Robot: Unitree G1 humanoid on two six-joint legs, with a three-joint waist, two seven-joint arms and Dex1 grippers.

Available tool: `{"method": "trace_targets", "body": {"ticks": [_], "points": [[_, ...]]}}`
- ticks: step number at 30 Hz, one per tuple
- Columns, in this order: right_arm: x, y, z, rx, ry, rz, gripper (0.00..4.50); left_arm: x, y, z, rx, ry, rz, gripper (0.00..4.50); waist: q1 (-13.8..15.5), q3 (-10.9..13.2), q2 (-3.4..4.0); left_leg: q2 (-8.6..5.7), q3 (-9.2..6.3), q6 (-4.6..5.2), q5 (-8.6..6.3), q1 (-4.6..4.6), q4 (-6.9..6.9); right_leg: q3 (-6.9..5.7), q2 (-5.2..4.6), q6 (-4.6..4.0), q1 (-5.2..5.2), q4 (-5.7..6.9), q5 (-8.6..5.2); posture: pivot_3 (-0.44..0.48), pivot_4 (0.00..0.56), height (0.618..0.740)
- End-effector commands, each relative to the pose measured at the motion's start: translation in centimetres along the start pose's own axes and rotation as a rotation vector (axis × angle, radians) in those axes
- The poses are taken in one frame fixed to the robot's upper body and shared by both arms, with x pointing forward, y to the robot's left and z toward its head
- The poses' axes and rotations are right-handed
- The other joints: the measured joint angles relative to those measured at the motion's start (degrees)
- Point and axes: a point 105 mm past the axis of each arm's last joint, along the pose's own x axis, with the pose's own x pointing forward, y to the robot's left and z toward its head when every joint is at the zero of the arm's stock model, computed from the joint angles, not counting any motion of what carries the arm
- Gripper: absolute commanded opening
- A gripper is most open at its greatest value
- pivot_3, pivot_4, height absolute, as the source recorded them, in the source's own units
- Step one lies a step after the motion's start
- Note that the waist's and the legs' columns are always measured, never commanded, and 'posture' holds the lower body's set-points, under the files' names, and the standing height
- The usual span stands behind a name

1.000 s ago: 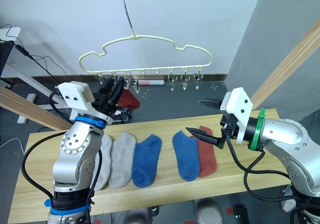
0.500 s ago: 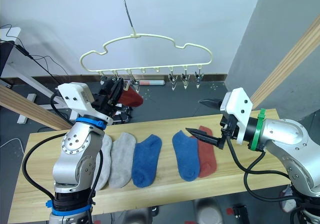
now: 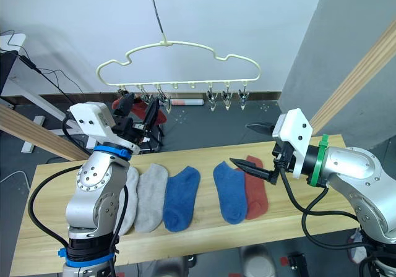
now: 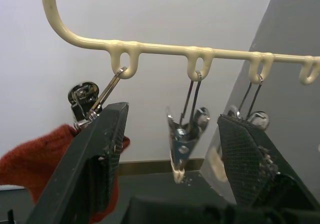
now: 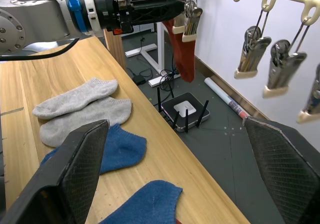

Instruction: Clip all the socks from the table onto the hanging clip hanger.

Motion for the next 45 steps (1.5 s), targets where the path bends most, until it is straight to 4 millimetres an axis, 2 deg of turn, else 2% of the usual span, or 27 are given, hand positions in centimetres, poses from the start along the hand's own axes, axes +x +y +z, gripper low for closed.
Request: {"method": "trace_targets", "body": {"ticks": [1, 7, 15, 36, 39, 45], "points": [[-0.3, 0.3, 0.7, -0.032, -0.017, 0.007, 4.5, -0.2, -0.5, 1.7, 0.054, -0.06, -0.015, 3.12, 0.0, 0.0, 0.0, 0.0, 0.0, 0.0, 0.0, 0.0, 0.0, 0.0, 0.0, 0.0, 0.0, 0.0, 0.0, -0.271, 0.344, 0.737], [-0.4, 0.4, 1.0, -0.019, -0.029, 0.032, 4.5, -0.4, -0.3, 1.4, 0.054, -0.049, -0.008, 3.12, 0.0, 0.0, 0.0, 0.01, 0.0, 0.0, 0.0, 0.0, 0.0, 0.0, 0.0, 0.0, 0.0, 0.0, 0.0, -0.273, 0.345, 0.737], [0.0, 0.0, 3.0, -0.029, -0.102, 0.074, 4.5, -0.5, -0.8, 1.1, 0.027, -0.061, -0.024, 3.12, -0.1, 0.0, 0.0, 0.0, 0.0, 0.0, 0.0, 0.01, 0.04, 0.0, 0.0, 0.0, 0.01, 0.02, 0.01, -0.275, 0.344, 0.737], [0.0, 0.1, 2.7, -0.021, -0.087, 0.075, 4.5, -0.3, -1.0, 0.9, 0.024, -0.068, -0.01, 3.12, 0.0, 0.0, 0.0, 0.01, -0.01, 0.0, 0.0, -0.01, 0.04, -0.01, -0.01, 0.0, 0.0, 0.02, 0.01, -0.272, 0.339, 0.737], [0.0, 0.1, 2.6, -0.02, -0.086, 0.074, 4.5, -0.3, -1.2, 0.8, 0.045, -0.065, -0.01, 2.55, 0.0, 0.0, 0.0, 0.01, -0.01, 0.0, 0.0, -0.01, 0.04, -0.01, -0.01, 0.0, 0.0, 0.02, 0.01, -0.272, 0.339, 0.737], [0.0, 0.1, 2.5, -0.016, -0.084, 0.069, 4.5, -0.1, -0.8, 0.8, 0.069, -0.068, 0.001, 0.77, 0.0, 0.0, 0.0, 0.01, -0.01, 0.0, 0.0, -0.01, 0.04, -0.01, -0.01, 0.0, 0.0, 0.02, 0.01, -0.273, 0.337, 0.737]]}}
